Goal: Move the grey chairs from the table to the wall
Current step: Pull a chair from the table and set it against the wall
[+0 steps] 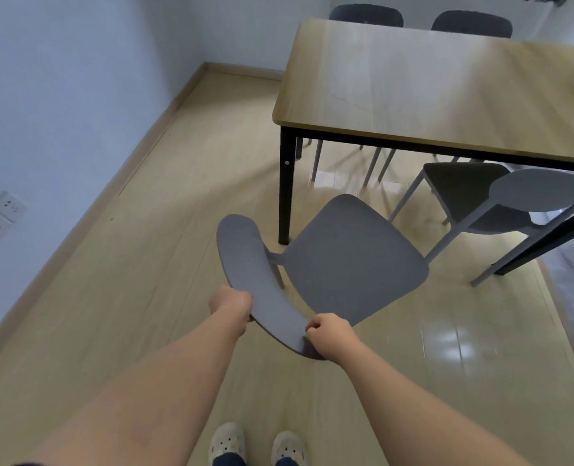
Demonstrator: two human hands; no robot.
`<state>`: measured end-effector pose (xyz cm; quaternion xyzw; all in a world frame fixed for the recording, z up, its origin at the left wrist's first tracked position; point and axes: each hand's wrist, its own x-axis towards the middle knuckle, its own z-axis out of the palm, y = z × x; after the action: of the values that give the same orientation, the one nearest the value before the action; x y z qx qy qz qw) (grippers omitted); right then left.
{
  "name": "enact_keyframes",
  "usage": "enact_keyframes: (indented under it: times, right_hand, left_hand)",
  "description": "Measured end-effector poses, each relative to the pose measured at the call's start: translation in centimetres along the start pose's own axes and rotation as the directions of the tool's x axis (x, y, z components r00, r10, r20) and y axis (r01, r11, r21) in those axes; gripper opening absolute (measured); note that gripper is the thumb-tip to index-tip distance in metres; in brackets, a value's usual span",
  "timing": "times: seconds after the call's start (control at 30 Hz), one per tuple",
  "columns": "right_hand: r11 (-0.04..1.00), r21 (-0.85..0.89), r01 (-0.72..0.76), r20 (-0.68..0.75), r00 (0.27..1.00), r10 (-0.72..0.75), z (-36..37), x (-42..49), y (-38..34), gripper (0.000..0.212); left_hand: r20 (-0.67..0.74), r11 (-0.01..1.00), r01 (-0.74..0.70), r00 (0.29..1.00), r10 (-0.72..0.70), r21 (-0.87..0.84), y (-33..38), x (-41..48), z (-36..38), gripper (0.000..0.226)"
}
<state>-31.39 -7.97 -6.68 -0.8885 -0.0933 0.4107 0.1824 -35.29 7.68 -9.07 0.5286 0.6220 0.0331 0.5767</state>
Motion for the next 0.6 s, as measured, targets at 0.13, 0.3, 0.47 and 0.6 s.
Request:
enact_keyframes:
  times: [0.13,0.3,0.47,0.6]
  right_hand:
    - [1.0,0.007,-0.017,0.002,1.0,0.017,0.7,0.0,-0.7,0.038]
    - [1.0,0.021,-0.001,0.001,1.0,0.001,2.5,0.4,-4.2,0.037]
    - [0.999,0.042,-0.027,0.001,1.0,0.027,6.4,0.9,-10.0,0.037]
    - [0.997,0.063,-0.051,-0.011,0.999,0.052,11.0,0.0,-16.5,0.037]
  left_hand:
    - [0.0,0.996,-0.041,0.999,0.041,0.084,0.5,1.1,-1.9,0.023]
    - [-0.063,0.994,-0.014,0.998,0.021,0.109,1.1,4.0,-6.0,0.021]
    - [-0.042,0.982,-0.057,0.997,0.065,0.18,1.3,7.9,-11.9,0.012]
    - [0.018,0.962,-0.117,0.993,0.116,0.246,2.2,11.0,-17.6,0.006]
